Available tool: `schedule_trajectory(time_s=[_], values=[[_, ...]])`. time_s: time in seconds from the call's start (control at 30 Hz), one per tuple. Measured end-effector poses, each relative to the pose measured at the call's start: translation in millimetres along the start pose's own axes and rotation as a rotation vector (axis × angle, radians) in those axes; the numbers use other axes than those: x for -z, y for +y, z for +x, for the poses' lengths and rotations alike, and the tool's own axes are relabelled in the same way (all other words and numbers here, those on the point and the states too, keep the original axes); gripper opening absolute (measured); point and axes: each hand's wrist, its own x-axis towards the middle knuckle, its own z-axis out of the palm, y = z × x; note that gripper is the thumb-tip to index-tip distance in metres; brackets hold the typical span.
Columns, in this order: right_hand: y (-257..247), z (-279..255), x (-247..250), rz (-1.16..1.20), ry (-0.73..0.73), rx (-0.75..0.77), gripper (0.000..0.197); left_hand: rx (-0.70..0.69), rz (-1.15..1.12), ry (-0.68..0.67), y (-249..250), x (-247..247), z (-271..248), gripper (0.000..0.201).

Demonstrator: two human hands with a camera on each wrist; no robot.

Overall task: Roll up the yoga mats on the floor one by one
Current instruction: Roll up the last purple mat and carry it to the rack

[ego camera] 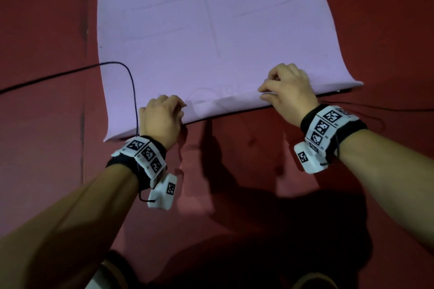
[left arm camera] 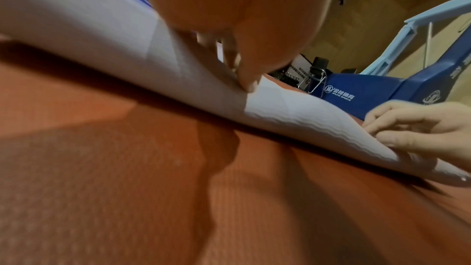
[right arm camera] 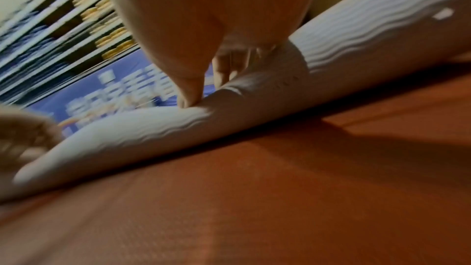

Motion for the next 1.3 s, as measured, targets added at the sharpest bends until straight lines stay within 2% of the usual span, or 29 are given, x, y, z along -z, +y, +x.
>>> schedule_trajectory(time_s=[0.07,0.17,0.27,0.43,0.6,0.73,0.9,1.3], values=[[-1.2,-3.9,3.2,-0.13,0.065,0.095,0.011,-0.021,0.111,0.125,3.2,-3.3,-4.9,0.017],[-0.9,-14.6,4.9,-0.278,0.003,0.168,0.033,-0.057,0.25,0.19,8.2,-7.8,-11.6,0.018],[1.0,-17.5,1.0,-0.323,0.002,0.163,0.04,-0.062,0.273,0.174,11.8,-10.0,-18.8,0.022],[-1.9,-0.2,0.9,-0.299,0.04,0.1,0.026,-0.116,0.265,0.12,3.8,-10.0,-21.2,0.036],[-0.5,3.1,-6.8,-0.266,0.034,0.044,0.029,-0.101,0.321,0.137,4.5,-14.7,-16.4,0.031],[3.6,0.8,-7.4,-0.227,0.014,0.06,0.032,-0.033,0.376,0.136,10.3,-14.8,-12.1,0.037],[6.8,4.2,-9.3,-0.213,-0.007,0.039,0.031,-0.05,0.306,0.109,4.1,-20.3,-6.0,0.035],[5.3,0.2,-5.2,-0.097,-0.123,-0.061,0.035,-0.101,0.14,-0.016,-8.3,-20.3,-4.1,0.052]])
